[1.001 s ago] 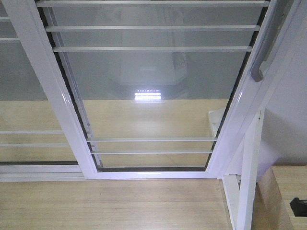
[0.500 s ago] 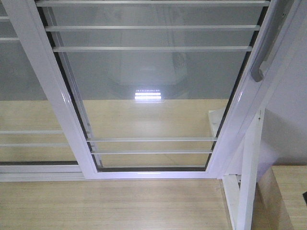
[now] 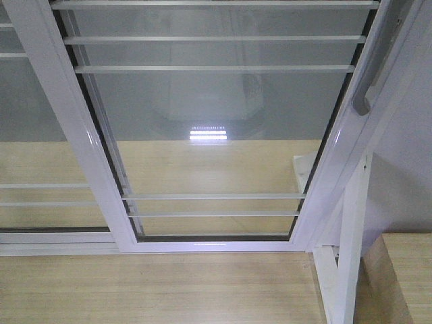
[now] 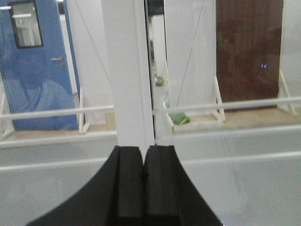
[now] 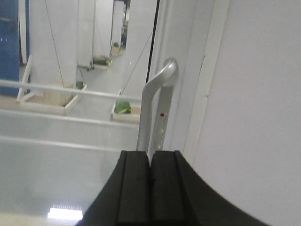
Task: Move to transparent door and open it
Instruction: 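Drive closer and align the base with the door's silver handle, then raise the right gripper and close it around the silver door handle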
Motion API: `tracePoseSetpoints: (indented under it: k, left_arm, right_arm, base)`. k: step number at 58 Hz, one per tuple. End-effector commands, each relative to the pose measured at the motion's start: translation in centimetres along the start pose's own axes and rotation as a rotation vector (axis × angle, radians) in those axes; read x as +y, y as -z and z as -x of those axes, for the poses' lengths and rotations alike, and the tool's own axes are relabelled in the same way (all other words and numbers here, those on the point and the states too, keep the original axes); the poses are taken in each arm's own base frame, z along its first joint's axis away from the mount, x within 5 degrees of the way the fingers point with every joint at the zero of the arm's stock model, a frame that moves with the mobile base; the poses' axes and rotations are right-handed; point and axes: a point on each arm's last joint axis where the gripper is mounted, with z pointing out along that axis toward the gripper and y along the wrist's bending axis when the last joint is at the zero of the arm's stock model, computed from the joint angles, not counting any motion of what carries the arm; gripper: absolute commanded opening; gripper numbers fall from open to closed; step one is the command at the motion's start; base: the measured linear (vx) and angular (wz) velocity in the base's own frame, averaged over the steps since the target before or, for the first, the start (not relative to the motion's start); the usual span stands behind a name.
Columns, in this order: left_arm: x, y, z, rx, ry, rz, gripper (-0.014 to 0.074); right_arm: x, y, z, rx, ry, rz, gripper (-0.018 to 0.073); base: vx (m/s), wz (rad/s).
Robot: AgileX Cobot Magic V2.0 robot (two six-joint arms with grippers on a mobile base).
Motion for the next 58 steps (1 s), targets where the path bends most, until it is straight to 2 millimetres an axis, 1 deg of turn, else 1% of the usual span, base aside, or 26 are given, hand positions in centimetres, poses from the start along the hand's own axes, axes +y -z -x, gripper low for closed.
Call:
tracePoseSetpoints:
  k: [1,4,11,14,19,25,29,34,39,45,52,58]
  left_arm:
    - [-0.2,-1.7,0.8,-0.024,0.0,-0.019,-0.0006]
    - [-0.2,-2.6,0.3,0.02,0.01,-0.022,-0.0002]
    - [-0.3,-3.7,-0.3,0.055,0.051,-0.028,0.0011]
    - [-0.3,-4.0,-0.4,0.065,0.072,-0.029,0.0027]
    - [-0.4,-4.2,-0.6,0.076,0.091,-0.029,0.0058]
    - [-0.4,-4.2,-0.6,0.078,0.081,-0.03,0.0122]
    - [-0.4,-4.2,-0.6,0.078,0.073,-0.03,0.0184]
    - [-0.4,-4.4,-0.7,0.084,0.073,-0.03,0.0268]
    - [-0.4,-4.5,-0.7,0.082,0.074,-0.032,0.0351]
    - [-0.4,-4.6,-0.5,0.052,0.074,-0.038,0.0405]
    - [-0.5,-4.6,-0.3,0.026,0.075,-0.043,0.0414]
    - [-0.5,-4.6,-0.2,0.021,0.075,-0.043,0.0412]
  right_arm:
    - [0.1,-2.1,1.1,-0.045,0.018,0.015,0.0]
    - [0.2,-3.2,0.7,-0.011,0.016,0.025,0.0004]
    - [0.5,-4.9,0.1,0.024,0.017,0.041,0.0043]
    - [0.6,-5.4,0.0,0.022,0.016,0.047,0.0073]
    - [0.7,-6.1,0.0,-0.002,0.014,0.057,0.0155]
    - [0.9,-6.7,0.1,-0.032,0.01,0.066,0.0263]
    - [0.9,-7.1,0.1,-0.039,-0.003,0.071,0.0333]
    - [1.0,-7.7,-0.4,-0.011,-0.048,0.069,0.0384]
    - [1.1,-8.4,-0.9,0.019,-0.064,0.071,0.0398]
    - [1.3,-9.5,-1.4,0.012,-0.061,0.082,0.0397]
    - [1.5,-11.1,-1.5,-0.021,-0.061,0.093,0.0397]
    - [1.5,-13.0,-1.5,-0.003,-0.097,0.086,0.0397]
  base:
    - [0.0,0.0]
    - [0.0,0.0]
    - [0.0,0.0]
    - [0.0,0.0]
    - [0.0,0.0]
    - [0.0,0.0]
    - [0.0,0.0]
    - [0.0,0.0]
    - [0.0,0.0]
    - [0.0,0.0]
    - [0.0,0.0]
    - [0.0,0.0]
